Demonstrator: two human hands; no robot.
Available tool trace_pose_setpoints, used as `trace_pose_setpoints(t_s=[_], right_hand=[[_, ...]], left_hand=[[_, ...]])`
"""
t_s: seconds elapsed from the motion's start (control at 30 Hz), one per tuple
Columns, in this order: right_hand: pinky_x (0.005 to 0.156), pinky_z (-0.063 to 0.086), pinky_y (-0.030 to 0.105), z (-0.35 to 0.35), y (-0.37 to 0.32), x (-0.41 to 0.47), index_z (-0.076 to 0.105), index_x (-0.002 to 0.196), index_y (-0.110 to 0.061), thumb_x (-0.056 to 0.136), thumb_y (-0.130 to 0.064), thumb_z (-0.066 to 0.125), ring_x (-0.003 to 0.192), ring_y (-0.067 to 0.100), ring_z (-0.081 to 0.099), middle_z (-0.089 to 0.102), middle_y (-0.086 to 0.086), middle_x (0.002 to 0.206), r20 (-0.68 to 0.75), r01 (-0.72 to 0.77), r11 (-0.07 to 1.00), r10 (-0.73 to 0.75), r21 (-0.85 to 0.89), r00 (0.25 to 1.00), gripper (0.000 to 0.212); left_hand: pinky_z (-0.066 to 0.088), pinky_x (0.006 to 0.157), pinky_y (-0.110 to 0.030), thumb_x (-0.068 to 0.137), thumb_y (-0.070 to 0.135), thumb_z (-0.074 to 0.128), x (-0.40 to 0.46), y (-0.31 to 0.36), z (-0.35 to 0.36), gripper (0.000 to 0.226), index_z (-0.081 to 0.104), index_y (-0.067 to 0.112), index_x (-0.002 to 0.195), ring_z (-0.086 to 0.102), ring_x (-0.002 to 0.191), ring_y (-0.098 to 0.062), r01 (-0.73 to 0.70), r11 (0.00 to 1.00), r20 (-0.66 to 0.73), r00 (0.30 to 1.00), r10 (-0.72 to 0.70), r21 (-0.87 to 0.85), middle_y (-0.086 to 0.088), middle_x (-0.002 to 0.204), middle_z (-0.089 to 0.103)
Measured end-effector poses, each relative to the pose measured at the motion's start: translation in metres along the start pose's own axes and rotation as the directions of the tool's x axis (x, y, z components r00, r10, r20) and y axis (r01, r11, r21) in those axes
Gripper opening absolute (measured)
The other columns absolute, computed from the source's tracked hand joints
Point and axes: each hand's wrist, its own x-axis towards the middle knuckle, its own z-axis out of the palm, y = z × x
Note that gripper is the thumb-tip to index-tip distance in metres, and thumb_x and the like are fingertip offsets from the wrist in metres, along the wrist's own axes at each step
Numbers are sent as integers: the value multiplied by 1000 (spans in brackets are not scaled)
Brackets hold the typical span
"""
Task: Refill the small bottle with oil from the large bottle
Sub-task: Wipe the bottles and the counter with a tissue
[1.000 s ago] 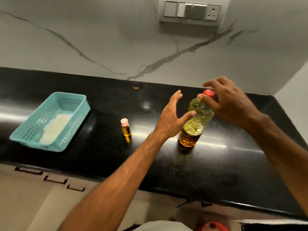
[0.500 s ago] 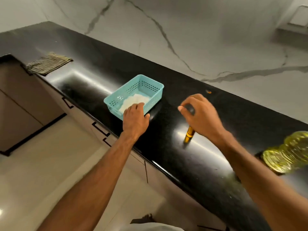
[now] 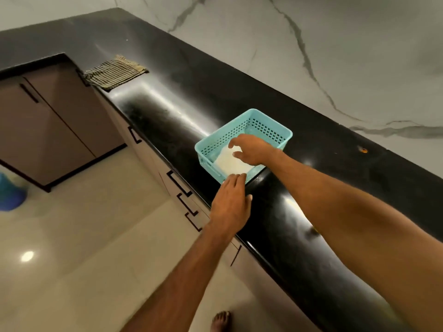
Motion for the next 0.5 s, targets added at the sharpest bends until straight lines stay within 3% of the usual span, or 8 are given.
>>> trace_pose_setpoints(t_s=[0.23,0.5], right_hand=[[102,43,42,13,-13,41,44,144,-22,99,-28,51,121,30,50,49,13,134,139,175,959,-147,-223,979,46],[95,48,41,10,-14,49,59,129,-15,96,-20,57,116,27,51,52,10,127,129,193,917,-157,-350,979,34]], left_hand=[[38,112,-37,95,27,54,6,-1,-1,59,29,14,146,42,133,-21,42,998,15,999,-41,-55,-5,144,43],[38,112,-37,96,30,53,8,1,-1,60,26,17,148,38,137,-18,70,995,42,997,-67,-76,-2,147,41]])
